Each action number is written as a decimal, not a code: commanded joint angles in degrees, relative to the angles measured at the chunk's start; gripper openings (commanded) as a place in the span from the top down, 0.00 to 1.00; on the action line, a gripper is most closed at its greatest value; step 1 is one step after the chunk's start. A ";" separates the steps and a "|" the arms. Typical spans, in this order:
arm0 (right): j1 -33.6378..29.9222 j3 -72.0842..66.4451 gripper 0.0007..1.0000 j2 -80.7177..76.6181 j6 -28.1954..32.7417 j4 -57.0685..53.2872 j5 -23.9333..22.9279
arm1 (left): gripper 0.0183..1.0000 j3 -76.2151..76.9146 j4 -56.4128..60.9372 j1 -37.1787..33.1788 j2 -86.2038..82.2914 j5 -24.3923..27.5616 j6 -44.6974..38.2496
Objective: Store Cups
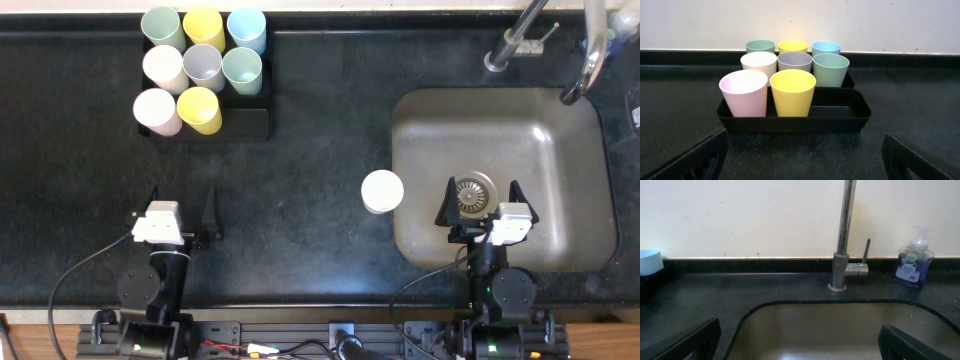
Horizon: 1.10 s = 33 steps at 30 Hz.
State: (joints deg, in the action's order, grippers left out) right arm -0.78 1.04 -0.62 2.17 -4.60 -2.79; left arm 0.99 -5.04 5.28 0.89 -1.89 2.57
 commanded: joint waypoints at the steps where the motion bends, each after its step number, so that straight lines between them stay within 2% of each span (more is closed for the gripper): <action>1: -0.37 -0.76 0.00 0.42 0.15 0.28 0.28 | 0.00 -0.55 0.33 0.07 -0.72 0.79 -1.27; 18: -0.33 0.90 0.00 0.26 0.15 -0.55 0.44 | 0.00 -0.55 0.33 0.04 -0.72 0.79 -1.27; 21: -0.33 7.78 0.00 -1.90 0.17 -9.55 0.42 | 0.00 -0.55 0.33 0.07 -0.72 0.79 -1.27; 25: -0.33 23.96 0.00 -12.72 0.17 -27.23 0.22 | 0.00 -0.55 0.33 0.04 -0.72 0.76 -1.29; 27: -0.13 33.64 0.00 -21.66 0.20 -35.76 0.31 | 0.00 -0.55 0.35 0.04 -0.72 0.79 -1.27; 28: 1.03 43.15 0.00 -31.06 1.14 -43.06 0.22 | 0.00 -0.55 0.33 0.07 -0.72 0.79 -1.27; 33: 7.28 61.86 0.00 -52.30 4.04 -59.84 0.39 | 0.00 -0.55 0.33 0.04 -0.72 0.79 -1.27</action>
State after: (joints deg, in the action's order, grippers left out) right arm 2.68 54.17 -41.58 3.81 -58.83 -2.94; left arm 0.71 -4.71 5.28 0.64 -1.69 2.50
